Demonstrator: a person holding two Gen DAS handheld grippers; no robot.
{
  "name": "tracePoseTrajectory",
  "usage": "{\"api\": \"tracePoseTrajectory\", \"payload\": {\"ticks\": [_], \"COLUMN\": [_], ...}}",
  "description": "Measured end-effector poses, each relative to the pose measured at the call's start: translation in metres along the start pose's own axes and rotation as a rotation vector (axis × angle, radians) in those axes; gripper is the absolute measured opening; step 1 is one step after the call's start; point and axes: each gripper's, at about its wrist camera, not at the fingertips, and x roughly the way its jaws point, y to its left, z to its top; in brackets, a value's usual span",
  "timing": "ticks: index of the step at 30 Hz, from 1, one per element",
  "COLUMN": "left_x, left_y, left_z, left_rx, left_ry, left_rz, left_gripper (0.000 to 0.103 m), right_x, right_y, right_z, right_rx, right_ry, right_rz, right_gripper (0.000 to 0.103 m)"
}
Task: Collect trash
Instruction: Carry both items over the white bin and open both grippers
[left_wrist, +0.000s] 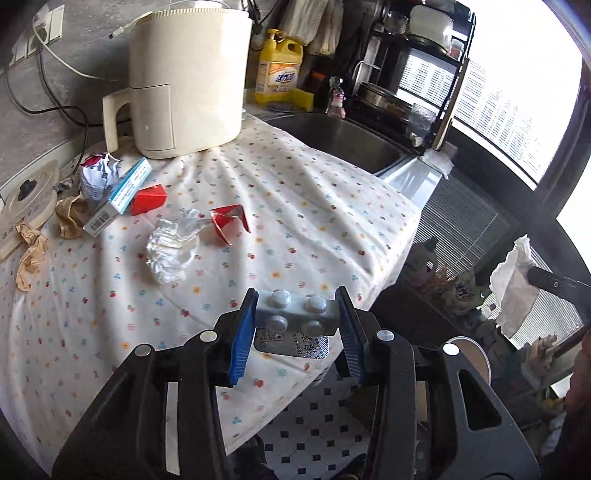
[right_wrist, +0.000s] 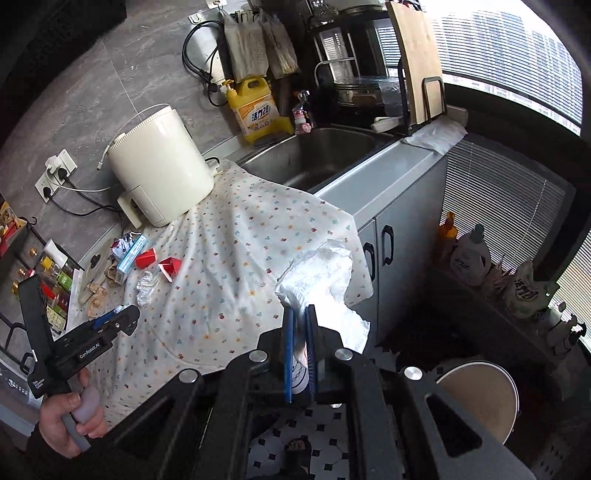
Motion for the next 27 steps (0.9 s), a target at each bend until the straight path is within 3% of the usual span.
{"api": "tracePoseTrajectory", "payload": {"ticks": [13, 23, 24, 27], "left_x": [0.025, 0.041, 0.043, 0.049], "left_y": [-0.141, -0.222, -0.228, -0.243], "left_z": [-0.015, -0.045, -0.049, -0.061], "left_rx": [0.156, 0.241, 0.247, 0.255], "left_ry": [0.062, 0.115, 0.120, 0.138], "left_rz": [-0.124, -0.198, -0.202, -0.215], "left_gripper": [0.043, 0.043, 0.043, 0.043], "right_x": [-0.019, -0.006, -0.004, -0.011], "right_y": [-0.147, -0.217, -0.221, -0.230], "right_z": [-0.059, -0.108, -0.113, -0.125], "right_rx": [0.192, 0.293, 0.296, 0.299], "right_ry": [0.067, 0.151, 0.164, 0.148], "right_rz": [-0.156, -0.171, -0.176, -0.187], "right_gripper": [0.009, 0.010, 0.014, 0.055]}}
